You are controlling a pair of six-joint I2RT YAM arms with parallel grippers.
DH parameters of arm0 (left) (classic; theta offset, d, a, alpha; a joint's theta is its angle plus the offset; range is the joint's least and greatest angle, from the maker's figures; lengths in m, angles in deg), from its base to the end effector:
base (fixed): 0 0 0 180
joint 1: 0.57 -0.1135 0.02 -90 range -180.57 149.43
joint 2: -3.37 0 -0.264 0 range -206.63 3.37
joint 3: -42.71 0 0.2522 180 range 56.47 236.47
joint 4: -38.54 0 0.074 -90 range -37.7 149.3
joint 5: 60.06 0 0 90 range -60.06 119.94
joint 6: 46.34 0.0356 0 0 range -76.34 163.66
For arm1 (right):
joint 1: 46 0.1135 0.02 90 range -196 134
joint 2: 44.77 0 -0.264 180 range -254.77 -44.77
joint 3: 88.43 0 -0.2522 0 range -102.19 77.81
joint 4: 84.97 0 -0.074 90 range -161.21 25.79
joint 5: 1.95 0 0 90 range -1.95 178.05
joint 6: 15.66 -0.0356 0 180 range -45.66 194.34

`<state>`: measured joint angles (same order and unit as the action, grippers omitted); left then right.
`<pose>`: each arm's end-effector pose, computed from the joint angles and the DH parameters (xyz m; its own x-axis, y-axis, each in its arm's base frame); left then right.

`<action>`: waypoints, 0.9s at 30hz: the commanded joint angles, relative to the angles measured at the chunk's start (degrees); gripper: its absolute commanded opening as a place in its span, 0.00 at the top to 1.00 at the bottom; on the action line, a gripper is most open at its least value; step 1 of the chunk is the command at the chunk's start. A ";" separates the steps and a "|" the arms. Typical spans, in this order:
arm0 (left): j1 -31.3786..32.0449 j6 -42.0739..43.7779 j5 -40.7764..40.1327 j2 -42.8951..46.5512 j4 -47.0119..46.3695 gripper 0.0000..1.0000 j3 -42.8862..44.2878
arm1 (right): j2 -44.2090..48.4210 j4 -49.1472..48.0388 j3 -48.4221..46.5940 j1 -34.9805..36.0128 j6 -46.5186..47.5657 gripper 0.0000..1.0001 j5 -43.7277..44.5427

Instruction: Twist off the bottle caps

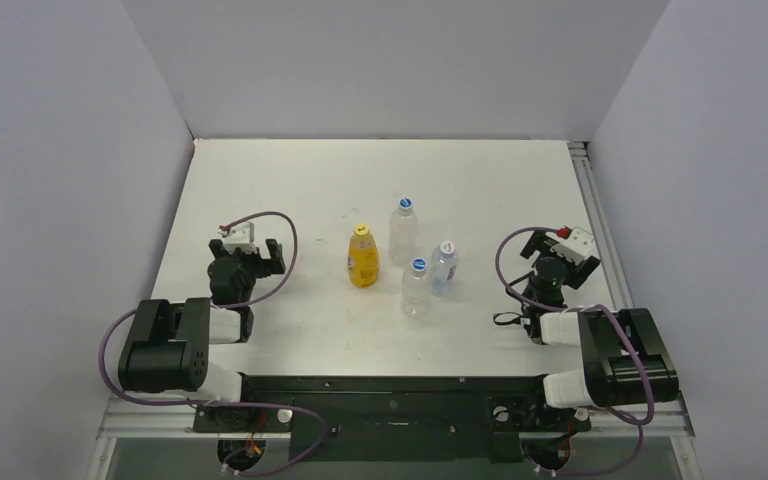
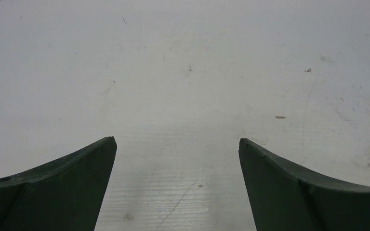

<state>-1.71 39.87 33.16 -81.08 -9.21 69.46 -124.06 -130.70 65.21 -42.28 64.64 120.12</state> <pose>0.2371 0.0027 0.1442 -0.1747 -0.0695 -0.9822 0.0240 0.9969 -0.0748 0.2271 -0.0042 0.1586 -0.0440 0.1402 -0.9891 0.4850 0.8686 0.1016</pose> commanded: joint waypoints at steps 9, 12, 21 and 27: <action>0.25 0.21 -0.33 0.31 -2.25 0.03 1.36 | 6.39 11.37 -6.28 0.54 -2.53 0.07 2.53; -0.28 0.02 0.91 0.52 -2.00 0.04 1.65 | 9.09 30.61 -14.66 0.44 -8.62 0.07 8.53; -5.83 -2.05 12.31 7.77 52.94 0.03 29.90 | 9.66 69.84 -36.74 -9.00 -33.91 0.00 -16.81; -12.22 -4.39 26.93 6.07 74.04 0.03 46.67 | 17.61 77.26 -41.98 2.35 -26.34 0.00 -11.11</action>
<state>-10.41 37.33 48.31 -75.00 43.37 107.47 -113.08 -64.73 28.78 -50.84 36.47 106.90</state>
